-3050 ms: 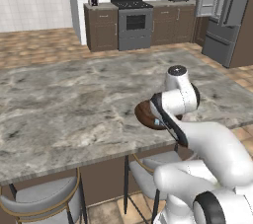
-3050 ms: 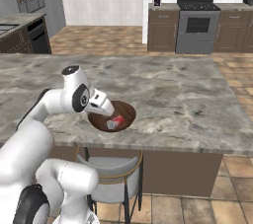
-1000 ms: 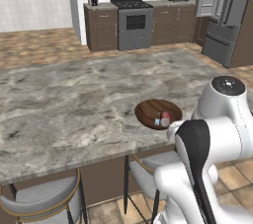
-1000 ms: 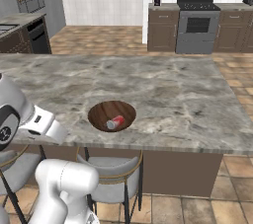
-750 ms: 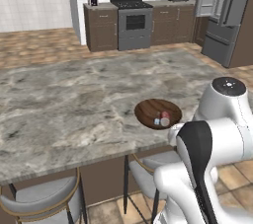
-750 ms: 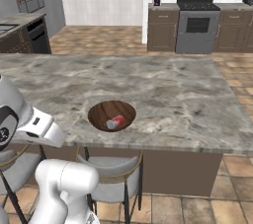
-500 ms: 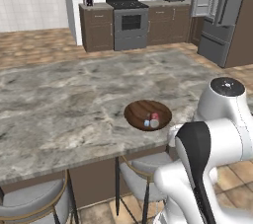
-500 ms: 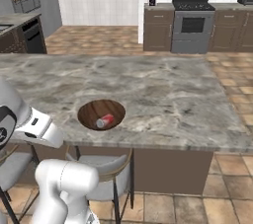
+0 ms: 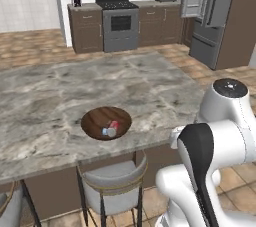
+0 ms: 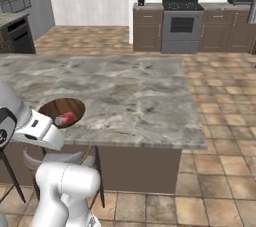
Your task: Open the fridge, grab two sodas, and place both sodas inside the bowl with ice on the dining counter.
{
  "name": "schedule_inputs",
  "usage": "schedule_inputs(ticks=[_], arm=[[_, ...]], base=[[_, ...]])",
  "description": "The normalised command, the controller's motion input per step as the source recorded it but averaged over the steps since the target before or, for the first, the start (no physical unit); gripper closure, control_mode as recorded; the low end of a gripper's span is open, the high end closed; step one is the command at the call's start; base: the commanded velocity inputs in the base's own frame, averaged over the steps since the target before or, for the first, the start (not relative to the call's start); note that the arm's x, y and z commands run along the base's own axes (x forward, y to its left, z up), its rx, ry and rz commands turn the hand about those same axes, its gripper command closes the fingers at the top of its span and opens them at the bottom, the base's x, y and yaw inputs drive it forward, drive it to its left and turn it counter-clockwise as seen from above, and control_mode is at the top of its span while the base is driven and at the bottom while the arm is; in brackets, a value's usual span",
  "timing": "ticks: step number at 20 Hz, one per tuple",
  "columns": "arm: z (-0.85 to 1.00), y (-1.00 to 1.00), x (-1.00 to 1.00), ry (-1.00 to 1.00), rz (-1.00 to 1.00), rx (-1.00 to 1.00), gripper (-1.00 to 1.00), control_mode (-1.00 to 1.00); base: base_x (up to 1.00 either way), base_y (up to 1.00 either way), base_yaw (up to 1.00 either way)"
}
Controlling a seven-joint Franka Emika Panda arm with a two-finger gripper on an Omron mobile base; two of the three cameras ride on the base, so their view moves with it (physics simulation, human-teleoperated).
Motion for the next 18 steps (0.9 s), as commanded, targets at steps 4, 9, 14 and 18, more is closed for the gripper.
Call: schedule_inputs(ticks=[4,9,14,18], arm=[[0.00,0.00,0.00,0.00,0.00,0.00,-1.00,1.00],[0.00,0.00,0.00,0.00,0.00,0.00,-1.00,1.00],[0.00,0.00,0.00,0.00,0.00,0.00,-1.00,1.00],[0.00,0.00,0.00,0.00,0.00,0.00,-1.00,1.00]], base=[[0.15,-1.00,-0.07],[0.22,-1.00,-0.08],[0.32,-1.00,-0.06],[0.72,-1.00,0.00]])
